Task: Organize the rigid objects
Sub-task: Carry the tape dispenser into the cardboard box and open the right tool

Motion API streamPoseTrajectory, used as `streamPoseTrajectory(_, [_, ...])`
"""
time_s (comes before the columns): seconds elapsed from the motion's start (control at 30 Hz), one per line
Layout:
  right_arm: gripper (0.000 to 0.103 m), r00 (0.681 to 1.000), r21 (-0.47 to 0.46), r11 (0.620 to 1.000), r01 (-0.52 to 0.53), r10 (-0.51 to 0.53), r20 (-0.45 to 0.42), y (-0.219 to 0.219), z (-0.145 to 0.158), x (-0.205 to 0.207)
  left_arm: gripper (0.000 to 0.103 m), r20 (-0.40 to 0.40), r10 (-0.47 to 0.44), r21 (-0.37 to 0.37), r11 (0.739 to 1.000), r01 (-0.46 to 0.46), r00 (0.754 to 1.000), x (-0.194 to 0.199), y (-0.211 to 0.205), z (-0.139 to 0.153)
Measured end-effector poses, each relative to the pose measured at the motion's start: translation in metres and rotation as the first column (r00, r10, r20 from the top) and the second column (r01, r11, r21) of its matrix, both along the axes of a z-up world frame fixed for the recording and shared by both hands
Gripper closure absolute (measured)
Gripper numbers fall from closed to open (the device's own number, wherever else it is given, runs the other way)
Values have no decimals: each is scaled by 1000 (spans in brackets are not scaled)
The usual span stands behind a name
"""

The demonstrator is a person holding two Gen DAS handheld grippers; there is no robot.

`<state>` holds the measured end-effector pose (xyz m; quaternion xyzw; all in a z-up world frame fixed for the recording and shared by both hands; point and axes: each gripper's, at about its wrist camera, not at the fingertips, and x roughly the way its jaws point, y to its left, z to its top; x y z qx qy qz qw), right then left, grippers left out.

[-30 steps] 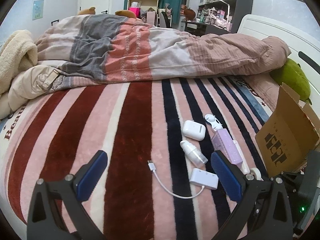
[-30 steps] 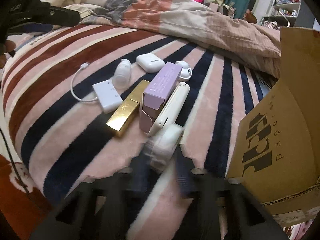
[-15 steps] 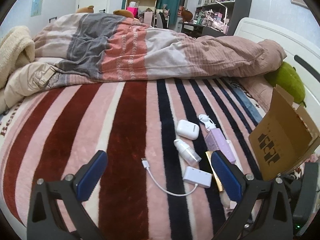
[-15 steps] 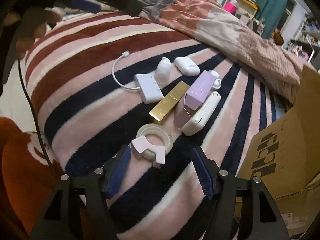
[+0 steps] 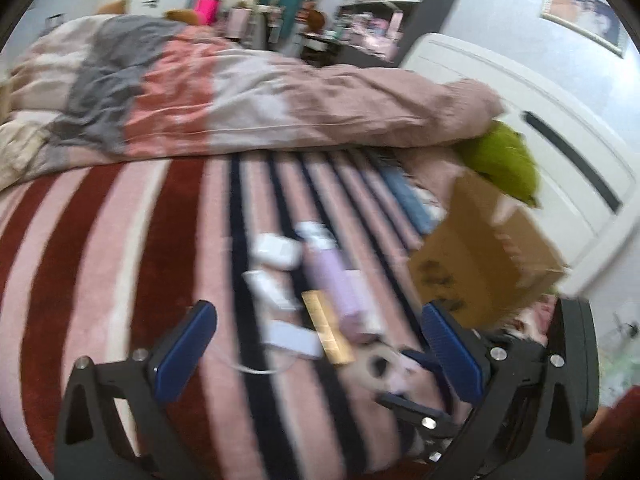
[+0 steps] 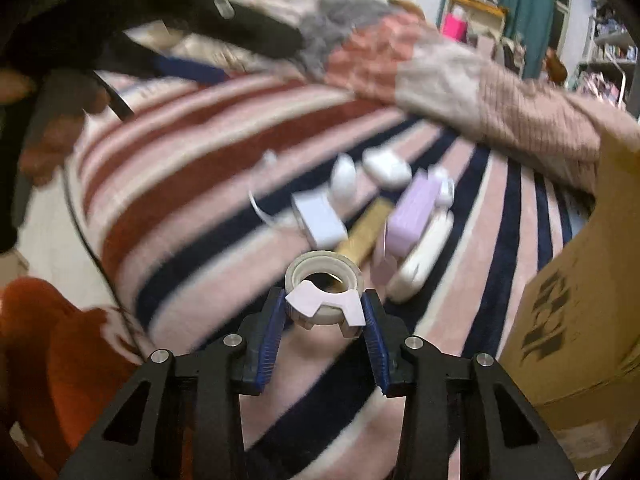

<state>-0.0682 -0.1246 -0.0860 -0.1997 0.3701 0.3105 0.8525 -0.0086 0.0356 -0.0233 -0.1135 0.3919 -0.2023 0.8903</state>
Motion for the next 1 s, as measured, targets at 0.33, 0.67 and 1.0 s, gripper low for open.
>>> streamPoseTrajectory(0.33, [69,973,187,980,-60,15,230,-52,115,-7,38,27,-180,-75,981,181,983,-1,-88,71])
streamPoseTrajectory(0.67, [69,964,249,964,92,-149,222,-148,140,35,66,-43,-373,-38,928,371,927,67,-210,75])
streamPoseTrajectory(1.0, [69,966,121,964,235,-246,83,-202,127,82,61,-158,-431,-14,901,434,888,108,-261,46])
